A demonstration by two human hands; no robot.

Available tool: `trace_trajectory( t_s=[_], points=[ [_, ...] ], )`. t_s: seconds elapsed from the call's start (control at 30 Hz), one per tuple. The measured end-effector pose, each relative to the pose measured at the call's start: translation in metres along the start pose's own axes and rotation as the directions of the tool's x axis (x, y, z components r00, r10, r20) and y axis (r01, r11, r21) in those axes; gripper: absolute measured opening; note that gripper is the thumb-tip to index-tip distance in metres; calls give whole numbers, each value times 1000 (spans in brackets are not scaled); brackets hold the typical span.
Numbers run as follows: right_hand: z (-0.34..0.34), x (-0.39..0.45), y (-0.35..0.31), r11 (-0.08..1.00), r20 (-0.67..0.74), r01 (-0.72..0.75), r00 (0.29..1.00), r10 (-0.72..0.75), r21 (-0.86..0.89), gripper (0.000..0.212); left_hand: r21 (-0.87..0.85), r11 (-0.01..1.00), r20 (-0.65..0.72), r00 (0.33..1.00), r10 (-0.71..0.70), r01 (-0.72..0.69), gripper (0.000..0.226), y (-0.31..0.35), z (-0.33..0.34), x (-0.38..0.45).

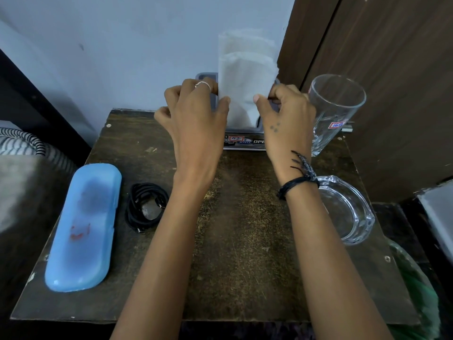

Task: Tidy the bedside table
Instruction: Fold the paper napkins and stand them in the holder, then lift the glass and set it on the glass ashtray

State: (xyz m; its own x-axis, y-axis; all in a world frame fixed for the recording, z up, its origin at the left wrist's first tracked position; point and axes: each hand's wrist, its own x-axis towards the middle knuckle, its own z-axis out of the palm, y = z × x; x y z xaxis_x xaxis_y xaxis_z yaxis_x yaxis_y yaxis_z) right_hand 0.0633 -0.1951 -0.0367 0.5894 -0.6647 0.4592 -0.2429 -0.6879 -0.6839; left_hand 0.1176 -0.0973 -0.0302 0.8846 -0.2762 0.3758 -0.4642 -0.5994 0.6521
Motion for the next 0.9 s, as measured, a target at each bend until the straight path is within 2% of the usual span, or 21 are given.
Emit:
trace_trajectory(
  t_s=[0.13, 0.23, 0.3, 0.4, 0.6, 0.67, 0.77, 0.83, 0.9],
  points=[
    [-6, -3, -10, 994, -113, -17, 993, 28, 105, 33, -13, 1000, -106, 994, -16, 15, 32, 10, -7, -3],
    [-16, -2, -21, 990, -215, 13, 976, 18, 138, 31, -99, 992, -173, 983, 60, -78, 25, 22, -19, -4],
    [-24, -2, -28, 988, -229, 42, 973, -7, 150, 19, -242, 964, -103, 991, 85, -108, 15, 31, -26, -9],
    [-39, -13, -37, 983, -203, 53, 979, -17, 175, 11, -400, 916, 47, 997, 62, -38, 9, 45, -32, -30],
    [-82, -45, -30, 988, -161, -30, 985, 55, 150, 8, -475, 880, 281, 949, 144, 8, 11, 65, -27, -75],
    [-97, -47, -15, 987, -199, -85, 974, 112, 136, 8, -461, 887, 321, 938, 130, 35, 14, 65, -18, -87],
    [-111, -49, 15, 953, -256, -219, 929, 269, 209, 7, -440, 895, 337, 937, 92, 71, 20, 63, -5, -95],
    [-114, -47, 35, 917, -241, -300, 900, 364, 264, 8, -439, 892, 344, 937, 61, 104, 25, 66, 5, -93],
    [-113, -40, 49, 874, -171, -368, 884, 434, 316, 21, -460, 874, 356, 934, 20, 157, 39, 73, 15, -86]
  ],
)
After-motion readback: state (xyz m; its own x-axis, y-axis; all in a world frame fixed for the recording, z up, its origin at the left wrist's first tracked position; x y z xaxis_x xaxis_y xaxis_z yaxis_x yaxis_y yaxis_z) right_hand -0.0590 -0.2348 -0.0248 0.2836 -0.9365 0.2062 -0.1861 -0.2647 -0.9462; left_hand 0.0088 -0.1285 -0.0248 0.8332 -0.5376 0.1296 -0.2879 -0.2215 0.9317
